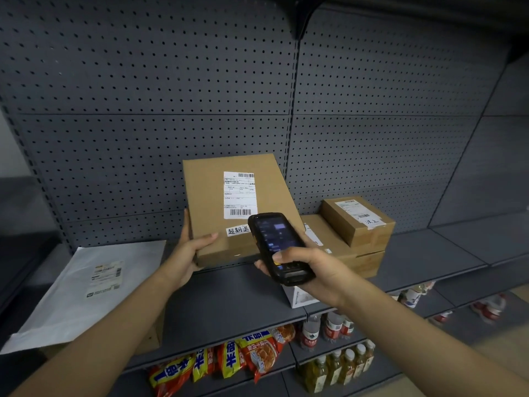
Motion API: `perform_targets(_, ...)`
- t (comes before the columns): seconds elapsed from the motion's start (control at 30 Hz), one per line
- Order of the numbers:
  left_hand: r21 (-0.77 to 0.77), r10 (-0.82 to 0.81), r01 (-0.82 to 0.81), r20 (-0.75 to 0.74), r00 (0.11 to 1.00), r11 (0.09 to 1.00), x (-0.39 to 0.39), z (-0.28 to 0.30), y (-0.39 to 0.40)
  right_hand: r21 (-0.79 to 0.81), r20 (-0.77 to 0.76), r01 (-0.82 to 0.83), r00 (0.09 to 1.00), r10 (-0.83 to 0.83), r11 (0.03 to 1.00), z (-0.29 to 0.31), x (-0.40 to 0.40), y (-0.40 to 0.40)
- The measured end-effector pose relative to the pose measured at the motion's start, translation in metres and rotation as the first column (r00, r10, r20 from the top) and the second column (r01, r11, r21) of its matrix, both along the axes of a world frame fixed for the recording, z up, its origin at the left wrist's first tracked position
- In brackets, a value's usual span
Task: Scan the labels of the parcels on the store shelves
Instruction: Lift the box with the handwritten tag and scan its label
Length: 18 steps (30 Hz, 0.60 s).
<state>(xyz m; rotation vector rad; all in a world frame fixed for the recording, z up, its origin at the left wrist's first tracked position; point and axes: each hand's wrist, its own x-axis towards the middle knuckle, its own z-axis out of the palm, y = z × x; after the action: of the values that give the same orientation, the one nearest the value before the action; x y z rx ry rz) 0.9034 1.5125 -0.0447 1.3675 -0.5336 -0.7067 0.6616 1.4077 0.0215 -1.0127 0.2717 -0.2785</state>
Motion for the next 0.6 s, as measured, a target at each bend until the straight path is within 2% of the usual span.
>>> perform_targets(0.17, 0.07, -0.048, 0.06, -0.156, 0.987, 0.996, -0.029, -0.005, -0.052, -0.201, -0.047, 0.196, 0.977, -0.21, 0.96, -0.018, -0.019, -0.038)
perform_targets(0.3, 0.124, -0.073, 0.105, -0.24, 0.968, 0.987, -0.052, -0.012, -0.099, -0.253, -0.125, 0.335, 0.919, -0.374, 0.907, -0.038, -0.036, -0.087)
perform_targets(0.43, 0.143, -0.084, 0.124, -0.258, 0.962, 0.982, -0.065, -0.016, -0.15, -0.25, -0.141, 0.385, 0.893, -0.427, 0.888, -0.056, -0.052, -0.144)
perform_targets(0.6, 0.188, -0.093, 0.149, -0.275, 0.957, 0.971, -0.076, -0.023, -0.199, -0.184, -0.146, 0.389, 0.897, -0.417, 0.903, -0.074, -0.061, -0.207)
